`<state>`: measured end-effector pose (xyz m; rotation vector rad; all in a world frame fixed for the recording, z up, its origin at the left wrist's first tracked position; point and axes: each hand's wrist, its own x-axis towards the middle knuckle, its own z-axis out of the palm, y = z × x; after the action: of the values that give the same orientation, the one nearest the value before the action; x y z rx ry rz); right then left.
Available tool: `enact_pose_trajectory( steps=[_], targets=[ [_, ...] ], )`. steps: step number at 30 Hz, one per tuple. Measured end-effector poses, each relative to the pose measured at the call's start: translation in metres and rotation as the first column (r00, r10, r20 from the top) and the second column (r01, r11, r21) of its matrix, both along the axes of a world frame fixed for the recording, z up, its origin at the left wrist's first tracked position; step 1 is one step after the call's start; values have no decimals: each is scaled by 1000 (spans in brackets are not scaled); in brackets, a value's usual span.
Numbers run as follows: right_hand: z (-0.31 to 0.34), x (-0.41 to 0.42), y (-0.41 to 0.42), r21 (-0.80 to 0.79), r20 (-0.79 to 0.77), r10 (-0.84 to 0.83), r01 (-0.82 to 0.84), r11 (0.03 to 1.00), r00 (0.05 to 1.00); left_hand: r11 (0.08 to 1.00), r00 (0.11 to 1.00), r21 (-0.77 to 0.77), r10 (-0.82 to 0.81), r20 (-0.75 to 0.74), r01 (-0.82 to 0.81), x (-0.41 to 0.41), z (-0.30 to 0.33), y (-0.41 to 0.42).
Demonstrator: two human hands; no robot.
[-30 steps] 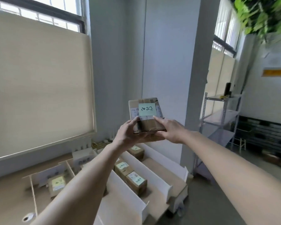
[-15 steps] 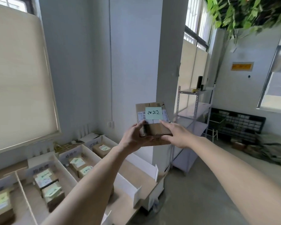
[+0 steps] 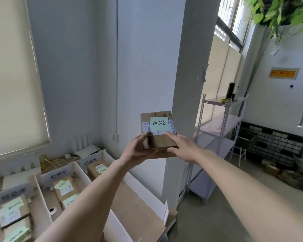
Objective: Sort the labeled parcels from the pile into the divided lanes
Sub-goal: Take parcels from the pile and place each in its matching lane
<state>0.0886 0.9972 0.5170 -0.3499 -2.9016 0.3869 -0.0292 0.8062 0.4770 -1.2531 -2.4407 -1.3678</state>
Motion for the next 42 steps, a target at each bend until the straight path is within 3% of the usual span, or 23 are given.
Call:
enact_pose_trajectory(
  steps=[10,17,22,27,34,42],
  targets=[
    [-25,-155,18,-23,27,214,-214,977,976,975,976,-37,219,-4,-219,-118,-26,-1],
    [-88,-255,29,-84,112,386,-378,922,916,923,922,-101,379,74,-371,-181,-87,-1],
    [-164,-328,50,-141,174,492,-473,870,853,847,849,-177,521,88,-501,-214,-158,19],
    [-281,-374,68,-229,241,577,-532,815,780,776,764,-245,624,163,-582,-234,-265,48],
    [-418,-389,90,-327,387,629,-537,778,675,724,663,-390,684,304,-569,-235,-393,72],
    [-502,-398,87,-405,454,655,-515,756,604,712,594,-460,699,397,-531,-235,-471,73]
  ],
)
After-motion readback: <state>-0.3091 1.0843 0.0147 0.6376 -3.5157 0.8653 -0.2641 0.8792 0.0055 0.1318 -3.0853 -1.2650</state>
